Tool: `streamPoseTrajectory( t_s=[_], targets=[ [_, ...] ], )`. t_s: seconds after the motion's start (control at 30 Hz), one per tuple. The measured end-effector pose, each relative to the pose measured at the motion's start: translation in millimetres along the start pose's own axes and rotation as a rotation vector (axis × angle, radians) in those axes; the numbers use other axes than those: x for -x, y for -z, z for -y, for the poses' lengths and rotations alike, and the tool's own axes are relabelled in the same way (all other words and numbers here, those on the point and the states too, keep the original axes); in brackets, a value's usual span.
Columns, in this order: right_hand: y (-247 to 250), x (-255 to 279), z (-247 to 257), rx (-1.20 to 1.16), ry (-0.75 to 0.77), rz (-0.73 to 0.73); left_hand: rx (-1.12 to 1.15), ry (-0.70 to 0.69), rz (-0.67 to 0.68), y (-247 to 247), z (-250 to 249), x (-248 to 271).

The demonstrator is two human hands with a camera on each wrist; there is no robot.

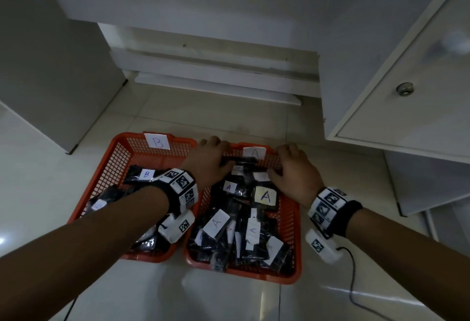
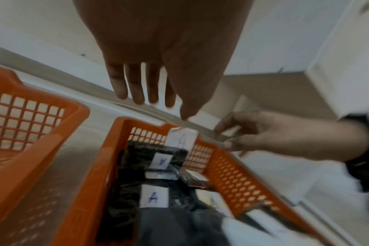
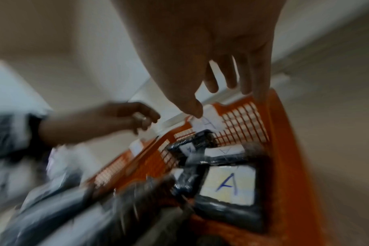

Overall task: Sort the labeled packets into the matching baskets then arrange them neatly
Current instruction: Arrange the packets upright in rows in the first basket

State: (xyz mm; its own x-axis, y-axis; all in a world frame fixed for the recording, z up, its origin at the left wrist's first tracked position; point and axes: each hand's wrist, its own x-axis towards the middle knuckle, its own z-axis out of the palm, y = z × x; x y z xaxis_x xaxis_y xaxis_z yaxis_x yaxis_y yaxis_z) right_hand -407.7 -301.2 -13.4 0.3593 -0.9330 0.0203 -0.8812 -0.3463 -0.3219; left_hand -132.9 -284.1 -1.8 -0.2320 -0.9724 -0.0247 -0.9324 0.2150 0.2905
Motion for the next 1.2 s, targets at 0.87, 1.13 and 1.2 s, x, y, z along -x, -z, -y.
streamPoseTrajectory(
  t_s=[0.87,1.13,1.2],
  targets=[
    [2,-19,4,-0.416,-0.291,0.213,0.233,0.024,0.348,-4,-10,84],
    [-14,39,10,-0.121,0.197,0.471,0.503,0.156,0.187,12,7,58],
    [-25,44,8,-0.117,0.205,0.508,0.517,0.209,0.064,11,10,45]
  ],
)
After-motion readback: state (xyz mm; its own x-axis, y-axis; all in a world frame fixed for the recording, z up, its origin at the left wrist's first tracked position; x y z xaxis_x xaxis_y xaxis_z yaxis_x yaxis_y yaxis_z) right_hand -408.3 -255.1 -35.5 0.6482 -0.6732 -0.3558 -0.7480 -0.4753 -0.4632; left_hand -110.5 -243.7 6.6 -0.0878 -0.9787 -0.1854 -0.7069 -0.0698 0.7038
